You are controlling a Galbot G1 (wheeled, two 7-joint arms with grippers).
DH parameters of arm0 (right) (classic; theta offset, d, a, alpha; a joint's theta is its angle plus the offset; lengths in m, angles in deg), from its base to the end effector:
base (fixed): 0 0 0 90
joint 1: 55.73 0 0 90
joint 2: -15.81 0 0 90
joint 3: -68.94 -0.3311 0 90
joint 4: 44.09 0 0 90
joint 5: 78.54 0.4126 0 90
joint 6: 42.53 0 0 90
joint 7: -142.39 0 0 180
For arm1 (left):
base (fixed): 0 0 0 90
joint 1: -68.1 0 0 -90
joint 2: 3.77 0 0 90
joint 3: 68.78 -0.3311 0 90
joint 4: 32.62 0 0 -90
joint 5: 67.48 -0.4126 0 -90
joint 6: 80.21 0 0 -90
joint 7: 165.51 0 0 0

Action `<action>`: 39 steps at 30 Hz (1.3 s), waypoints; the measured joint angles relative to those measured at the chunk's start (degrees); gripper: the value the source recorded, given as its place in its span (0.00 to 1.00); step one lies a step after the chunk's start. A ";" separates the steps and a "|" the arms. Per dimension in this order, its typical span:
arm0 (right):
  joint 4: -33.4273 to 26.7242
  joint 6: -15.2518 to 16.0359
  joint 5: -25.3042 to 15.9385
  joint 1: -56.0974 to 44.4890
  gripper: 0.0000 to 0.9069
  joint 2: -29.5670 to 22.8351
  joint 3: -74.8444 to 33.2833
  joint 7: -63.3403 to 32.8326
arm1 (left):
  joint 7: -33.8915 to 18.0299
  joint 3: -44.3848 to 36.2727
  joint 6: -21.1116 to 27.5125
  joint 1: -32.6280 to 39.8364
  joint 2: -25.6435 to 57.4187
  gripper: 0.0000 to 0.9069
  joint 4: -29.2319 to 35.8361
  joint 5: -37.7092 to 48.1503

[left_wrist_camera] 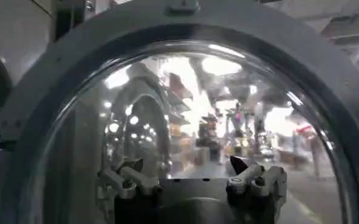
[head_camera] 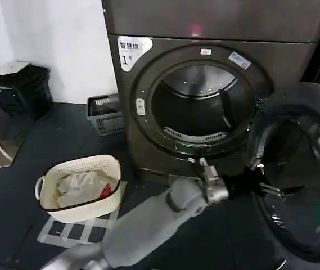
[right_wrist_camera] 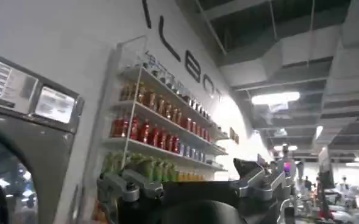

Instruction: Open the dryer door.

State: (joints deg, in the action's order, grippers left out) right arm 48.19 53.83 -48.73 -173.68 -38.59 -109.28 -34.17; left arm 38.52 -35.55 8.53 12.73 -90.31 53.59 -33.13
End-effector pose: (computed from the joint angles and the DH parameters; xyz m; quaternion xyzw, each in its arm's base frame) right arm 0.0038 -0.5182 -0.0201 0.5340 0.8152 -0.1621 0.1547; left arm 0.4007 -0.3221 -0.1832 0.6541 0.7464 -0.0629 0.1052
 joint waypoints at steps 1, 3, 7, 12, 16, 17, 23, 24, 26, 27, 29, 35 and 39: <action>0.05 0.00 0.00 -0.10 1.00 -0.01 -0.08 0.08 | -0.06 -0.41 -0.35 0.33 -0.63 1.00 -0.70 -0.44; 0.08 0.00 0.04 -0.14 1.00 -0.01 -0.25 0.24 | -0.48 -1.13 -0.88 1.11 -1.91 1.00 -2.08 -1.44; 0.28 0.00 0.09 -0.13 1.00 0.21 -0.52 0.43 | -1.29 -2.45 -2.14 2.50 -4.54 1.00 -5.37 -3.25; 0.48 0.00 0.17 -0.33 1.00 0.22 -0.82 0.63 | -4.00 -3.17 -3.66 3.99 -5.67 1.00 -9.45 -5.56; 0.56 0.08 0.25 -0.38 1.00 0.30 -0.86 0.73 | -6.28 -3.44 -4.91 5.44 -5.65 1.00 -12.57 -8.78; 0.58 0.08 0.26 -0.48 1.00 0.30 -0.92 0.77 | -6.38 -3.45 -5.25 5.62 -5.65 1.00 -13.21 -8.89; 0.37 0.18 0.33 -0.98 1.00 0.69 -1.43 0.85 | -6.47 -3.62 -6.25 6.52 -5.65 1.00 -16.69 -9.07; 0.28 0.19 0.35 -1.14 1.00 0.74 -1.63 0.87 | -6.43 -3.71 -6.47 6.69 -5.65 1.00 -17.12 -9.12; 0.12 0.22 0.39 -1.47 1.00 0.85 -1.92 0.92 | -6.40 -3.87 -7.12 6.99 -5.65 1.00 -18.16 -9.17; 0.07 0.27 0.42 -1.62 1.00 0.89 -2.12 0.92 | -6.39 -3.91 -7.33 7.07 -5.65 1.00 -18.60 -9.17; 0.13 0.32 0.65 -2.02 1.00 0.89 -2.53 0.93 | -6.38 -3.92 -7.77 7.30 -5.65 1.00 -19.17 -9.11; 0.18 0.38 1.58 -2.70 1.00 0.87 -3.38 1.04 | -6.24 -3.96 -11.33 7.28 -5.65 1.00 -18.97 -9.27; 0.16 0.38 1.57 -2.59 1.00 0.90 -3.10 1.24 | -6.22 -4.33 -17.62 6.44 -5.65 1.00 -18.40 -8.94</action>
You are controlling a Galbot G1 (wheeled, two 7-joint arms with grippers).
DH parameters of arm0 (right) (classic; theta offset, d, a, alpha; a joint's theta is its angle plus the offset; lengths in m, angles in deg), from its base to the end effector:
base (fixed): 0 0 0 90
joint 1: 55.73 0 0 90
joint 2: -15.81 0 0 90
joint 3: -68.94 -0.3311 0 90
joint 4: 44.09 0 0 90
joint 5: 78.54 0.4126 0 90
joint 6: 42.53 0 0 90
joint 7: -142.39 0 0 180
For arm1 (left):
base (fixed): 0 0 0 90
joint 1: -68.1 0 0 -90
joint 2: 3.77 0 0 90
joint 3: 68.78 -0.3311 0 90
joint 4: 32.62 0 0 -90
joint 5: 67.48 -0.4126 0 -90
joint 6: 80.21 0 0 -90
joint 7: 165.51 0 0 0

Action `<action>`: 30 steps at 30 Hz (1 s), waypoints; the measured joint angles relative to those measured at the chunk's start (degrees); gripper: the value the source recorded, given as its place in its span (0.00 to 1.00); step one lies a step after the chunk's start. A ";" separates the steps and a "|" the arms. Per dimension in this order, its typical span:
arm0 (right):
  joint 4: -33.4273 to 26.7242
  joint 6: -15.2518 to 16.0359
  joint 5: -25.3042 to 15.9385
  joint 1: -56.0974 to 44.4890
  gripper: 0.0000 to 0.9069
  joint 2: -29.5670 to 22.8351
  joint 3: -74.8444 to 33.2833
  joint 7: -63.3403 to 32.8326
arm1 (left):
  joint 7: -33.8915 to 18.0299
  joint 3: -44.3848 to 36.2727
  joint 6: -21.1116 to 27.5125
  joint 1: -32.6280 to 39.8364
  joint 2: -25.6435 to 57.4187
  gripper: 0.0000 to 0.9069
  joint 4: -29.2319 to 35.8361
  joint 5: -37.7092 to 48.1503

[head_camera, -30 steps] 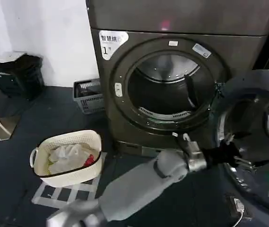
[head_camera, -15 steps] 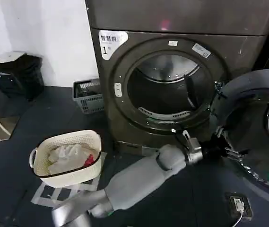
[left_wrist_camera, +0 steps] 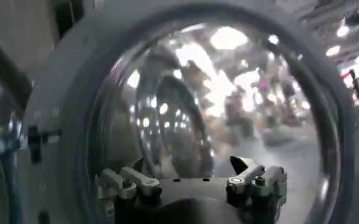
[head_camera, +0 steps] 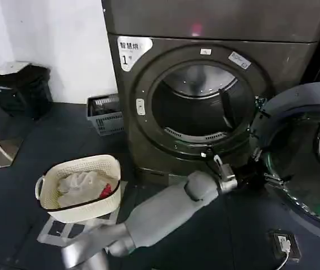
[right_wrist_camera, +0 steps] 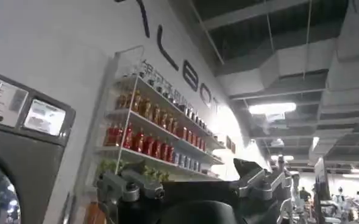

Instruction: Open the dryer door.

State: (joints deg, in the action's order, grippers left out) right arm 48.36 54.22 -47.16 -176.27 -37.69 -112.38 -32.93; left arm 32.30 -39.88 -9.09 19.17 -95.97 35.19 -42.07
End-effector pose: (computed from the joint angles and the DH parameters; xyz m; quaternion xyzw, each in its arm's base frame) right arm -0.0117 -0.5177 -0.0011 0.5299 0.8147 -0.1727 0.1601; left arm 0.4504 -0.3529 -0.2358 0.5951 0.7796 0.0132 0.1945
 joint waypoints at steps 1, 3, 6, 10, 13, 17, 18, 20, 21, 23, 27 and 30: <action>0.05 0.00 0.00 0.14 1.00 0.01 0.14 0.00 | 0.03 0.00 -1.63 -0.18 0.00 1.00 0.01 0.12; 0.21 0.02 -0.02 0.37 1.00 0.04 0.46 0.02 | 0.76 -0.08 -4.74 -0.35 0.00 1.00 0.16 1.22; 0.19 0.02 -0.04 0.47 1.00 0.08 0.58 0.03 | 3.46 -0.46 -8.93 -0.84 0.00 1.00 1.16 4.33; 0.22 0.02 -0.05 0.37 1.00 0.10 0.53 0.04 | 4.12 -0.62 -11.65 -1.39 0.00 1.00 2.62 6.68; 0.32 0.03 -0.03 0.05 1.00 0.25 0.13 0.05 | 4.42 -0.97 -12.26 -2.09 0.00 1.00 4.08 6.66; 0.82 0.14 0.31 -0.69 1.00 0.73 -0.83 0.06 | 4.37 -1.37 -11.26 -2.37 0.00 1.00 6.75 6.77; 1.07 0.24 0.37 -0.96 1.00 0.94 -1.15 0.17 | 4.33 -1.33 -10.87 -2.52 0.00 1.00 7.48 6.96; 1.34 0.26 0.30 -1.44 1.00 1.33 -2.10 0.23 | 4.33 -0.97 -10.01 -2.86 1.63 1.00 9.41 7.45; 1.46 0.24 0.26 -1.60 1.00 1.47 -2.39 0.30 | 4.33 -0.85 -9.58 -2.65 3.20 1.00 10.13 7.74; 1.48 0.12 0.05 -1.79 1.00 1.76 -3.13 0.39 | 4.39 -0.75 -9.06 -2.77 6.23 1.00 12.01 7.96; 1.45 -0.10 -0.14 -1.81 1.00 2.03 -4.24 0.34 | 4.34 -0.57 -7.82 -3.13 11.91 1.00 15.91 8.24; 1.39 -0.30 -0.26 -1.80 1.00 2.03 -4.74 0.28 | 4.14 -0.64 -5.98 -3.57 16.64 1.00 18.97 8.13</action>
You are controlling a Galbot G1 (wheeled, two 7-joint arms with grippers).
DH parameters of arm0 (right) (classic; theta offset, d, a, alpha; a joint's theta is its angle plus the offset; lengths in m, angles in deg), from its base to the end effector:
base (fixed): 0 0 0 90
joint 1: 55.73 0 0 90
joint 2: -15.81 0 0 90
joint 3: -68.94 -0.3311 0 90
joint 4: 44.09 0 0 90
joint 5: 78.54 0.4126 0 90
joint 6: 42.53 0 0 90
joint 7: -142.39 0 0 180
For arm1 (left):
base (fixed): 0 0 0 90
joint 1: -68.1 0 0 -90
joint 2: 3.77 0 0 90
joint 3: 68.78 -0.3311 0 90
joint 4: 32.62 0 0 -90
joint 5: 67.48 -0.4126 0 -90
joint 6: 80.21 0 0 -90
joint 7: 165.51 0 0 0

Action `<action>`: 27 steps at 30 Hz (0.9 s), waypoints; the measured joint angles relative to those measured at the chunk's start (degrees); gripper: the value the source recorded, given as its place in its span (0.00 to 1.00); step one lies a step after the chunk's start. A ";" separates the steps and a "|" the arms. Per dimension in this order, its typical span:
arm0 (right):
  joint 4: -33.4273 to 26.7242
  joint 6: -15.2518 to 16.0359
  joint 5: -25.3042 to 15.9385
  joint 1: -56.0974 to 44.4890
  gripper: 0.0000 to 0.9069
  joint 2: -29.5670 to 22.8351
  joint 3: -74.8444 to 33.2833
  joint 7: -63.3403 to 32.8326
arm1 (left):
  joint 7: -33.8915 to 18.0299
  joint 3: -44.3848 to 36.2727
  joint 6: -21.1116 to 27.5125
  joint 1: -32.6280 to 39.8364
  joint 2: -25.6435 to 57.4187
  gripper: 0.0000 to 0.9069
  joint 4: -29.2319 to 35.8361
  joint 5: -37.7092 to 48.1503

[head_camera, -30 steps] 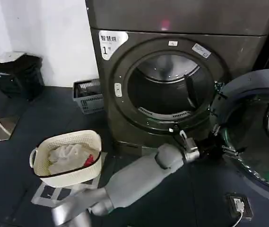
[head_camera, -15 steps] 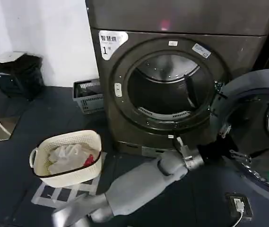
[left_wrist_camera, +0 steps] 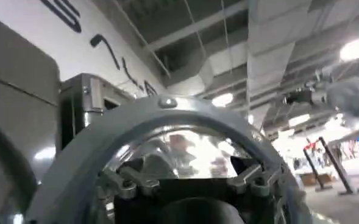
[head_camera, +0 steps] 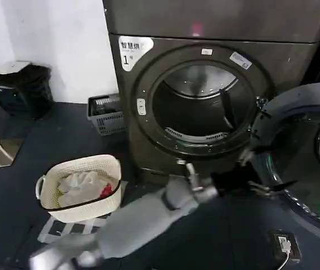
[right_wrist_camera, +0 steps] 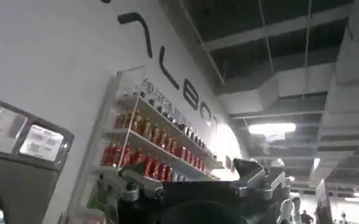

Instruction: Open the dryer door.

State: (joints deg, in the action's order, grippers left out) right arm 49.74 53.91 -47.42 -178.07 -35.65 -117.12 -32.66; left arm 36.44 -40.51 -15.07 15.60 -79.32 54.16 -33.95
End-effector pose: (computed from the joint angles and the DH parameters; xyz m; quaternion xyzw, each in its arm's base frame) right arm -0.0273 -0.5093 0.0382 0.5328 0.7984 -0.2085 0.1879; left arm 0.4188 -0.2629 -0.2252 0.6224 0.7404 -0.0292 0.2523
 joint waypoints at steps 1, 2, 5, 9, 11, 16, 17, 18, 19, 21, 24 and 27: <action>-0.14 -0.06 -0.08 0.00 1.00 0.04 -0.13 -0.04 | -0.11 -0.05 0.51 -0.02 1.67 1.00 0.87 -0.07; -0.23 -0.07 -0.10 0.00 1.00 0.06 -0.24 -0.07 | -0.23 -0.05 0.99 -0.16 3.52 1.00 2.01 -0.23; -0.45 -0.11 -0.16 0.06 1.00 0.16 -0.37 -0.06 | -1.31 -0.07 3.62 -0.41 8.71 1.00 4.63 -1.16; -0.85 -0.22 -1.43 0.40 1.00 0.45 0.01 0.17 | -4.35 -0.18 7.26 -0.51 16.32 1.00 7.80 -1.76; -0.95 -0.24 -1.62 0.72 1.00 0.72 0.20 0.19 | -5.39 -0.16 9.46 -0.40 20.81 1.00 9.40 -2.07; -0.82 -0.06 -1.74 1.74 1.00 1.09 1.14 0.19 | -8.33 0.48 15.52 0.60 31.78 1.00 12.82 -2.54; -0.79 -0.06 -1.77 1.83 1.00 1.11 1.27 0.29 | -8.85 0.63 16.84 0.74 33.75 1.00 13.31 -2.50; -0.77 -0.06 -1.82 1.85 1.00 1.15 1.31 0.34 | -9.40 0.74 18.12 0.86 35.58 1.00 13.84 -1.99; -0.76 -0.07 -1.89 1.74 1.00 1.17 1.33 0.45 | -9.56 0.88 19.66 1.02 37.67 1.00 14.55 -1.50; -0.78 -0.23 -1.93 1.32 1.00 1.28 1.09 0.82 | -8.02 0.94 20.02 1.41 41.79 1.00 15.49 -1.70; -0.90 -0.39 -2.00 1.05 1.00 1.51 0.73 0.96 | -5.46 0.97 19.85 1.48 48.54 1.00 15.97 -2.37; -0.89 -0.50 -2.46 1.18 1.00 1.54 0.91 1.10 | -5.22 1.81 21.46 0.22 54.55 1.00 15.98 -4.08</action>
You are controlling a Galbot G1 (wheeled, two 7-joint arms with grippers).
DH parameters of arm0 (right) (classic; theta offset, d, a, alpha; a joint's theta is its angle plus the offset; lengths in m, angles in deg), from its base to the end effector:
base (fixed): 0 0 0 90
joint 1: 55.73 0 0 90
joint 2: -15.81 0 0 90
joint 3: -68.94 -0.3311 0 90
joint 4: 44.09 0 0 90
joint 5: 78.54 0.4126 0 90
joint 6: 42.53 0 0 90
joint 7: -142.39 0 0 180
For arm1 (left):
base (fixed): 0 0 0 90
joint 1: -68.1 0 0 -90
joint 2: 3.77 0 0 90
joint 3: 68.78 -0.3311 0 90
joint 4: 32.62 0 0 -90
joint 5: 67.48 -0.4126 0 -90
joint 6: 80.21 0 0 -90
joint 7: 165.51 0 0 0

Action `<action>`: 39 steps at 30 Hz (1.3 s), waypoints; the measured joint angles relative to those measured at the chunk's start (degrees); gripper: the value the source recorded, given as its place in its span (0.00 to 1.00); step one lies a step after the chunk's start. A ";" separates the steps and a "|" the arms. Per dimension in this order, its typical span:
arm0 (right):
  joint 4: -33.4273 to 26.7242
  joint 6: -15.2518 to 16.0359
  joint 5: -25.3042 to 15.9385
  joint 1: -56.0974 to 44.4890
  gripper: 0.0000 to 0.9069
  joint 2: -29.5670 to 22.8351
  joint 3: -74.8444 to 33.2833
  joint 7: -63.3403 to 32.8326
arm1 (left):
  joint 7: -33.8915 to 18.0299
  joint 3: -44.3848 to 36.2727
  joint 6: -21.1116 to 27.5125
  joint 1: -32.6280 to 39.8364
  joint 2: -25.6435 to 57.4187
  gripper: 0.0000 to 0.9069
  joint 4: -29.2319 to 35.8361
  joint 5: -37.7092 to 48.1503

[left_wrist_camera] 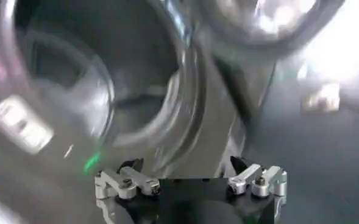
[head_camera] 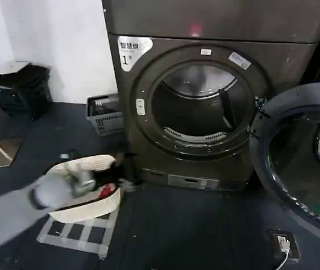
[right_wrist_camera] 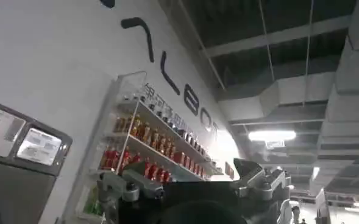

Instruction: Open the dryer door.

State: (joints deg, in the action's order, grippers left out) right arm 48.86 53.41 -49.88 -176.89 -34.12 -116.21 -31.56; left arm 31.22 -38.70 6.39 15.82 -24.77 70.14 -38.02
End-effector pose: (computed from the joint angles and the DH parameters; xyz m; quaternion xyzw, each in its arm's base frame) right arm -0.0177 -0.5135 0.0423 0.5246 0.8003 -0.2247 0.1840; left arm 0.4110 0.0992 -0.2018 -0.4344 -0.8318 -0.3415 0.0522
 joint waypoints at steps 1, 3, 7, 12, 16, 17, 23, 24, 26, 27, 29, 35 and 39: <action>0.01 -0.11 -0.38 0.11 1.00 -0.01 0.16 0.05 | -0.05 0.41 0.49 -0.58 1.59 1.00 -0.13 -0.11; 0.14 -0.25 -0.85 0.47 1.00 -0.20 0.62 0.09 | 0.13 1.47 2.14 -2.30 4.51 1.00 -0.59 -0.70; 0.34 -0.42 -1.21 0.83 1.00 -0.39 1.46 0.29 | 3.02 6.43 3.86 -8.12 8.65 1.00 -1.13 -2.15; 0.38 -0.57 -1.25 1.08 1.00 -0.42 2.00 0.45 | 6.32 11.77 4.61 -12.25 12.72 1.00 -2.65 -3.04; 0.38 -0.72 -1.25 1.08 1.00 -0.63 1.89 0.54 | 7.30 13.72 5.82 -13.50 14.39 1.00 -2.99 -3.86; 0.38 -0.77 -1.25 1.06 1.00 -0.66 1.80 0.56 | 7.70 14.07 6.53 -13.73 14.83 1.00 -3.00 -4.38; 0.77 -0.80 -1.23 1.44 1.00 -1.40 2.10 0.59 | 9.93 14.76 10.17 -14.15 15.72 1.00 -3.18 -5.95; 0.78 -0.81 -1.25 1.44 1.00 -1.47 2.10 0.59 | 10.22 14.80 10.47 -14.24 16.00 1.00 -3.13 -6.02; 0.73 -0.89 -1.27 1.40 1.00 -1.49 2.06 0.59 | 11.27 14.85 11.01 -14.48 16.52 1.00 -3.20 -6.78; 0.67 -0.91 -1.27 1.38 1.00 -1.49 2.01 0.59 | 11.46 14.85 10.95 -14.59 16.62 1.00 -3.41 -7.18; 0.57 -0.95 -1.27 1.37 1.00 -1.48 1.93 0.60 | 11.67 14.87 10.89 -14.68 16.74 1.00 -3.81 -7.23; 0.53 -1.02 -1.34 1.43 1.00 -1.52 2.15 0.73 | 11.20 16.18 12.07 -14.99 17.01 1.00 -3.47 -8.32; 0.53 -1.02 -1.39 1.66 1.00 -1.49 2.22 0.76 | 12.12 16.91 12.75 -15.34 17.92 1.00 -2.97 -8.73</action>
State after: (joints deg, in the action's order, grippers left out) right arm 49.38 52.39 -51.27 -175.23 -35.61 -113.99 -30.79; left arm 43.35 -21.79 19.14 0.48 -6.85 67.17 -46.76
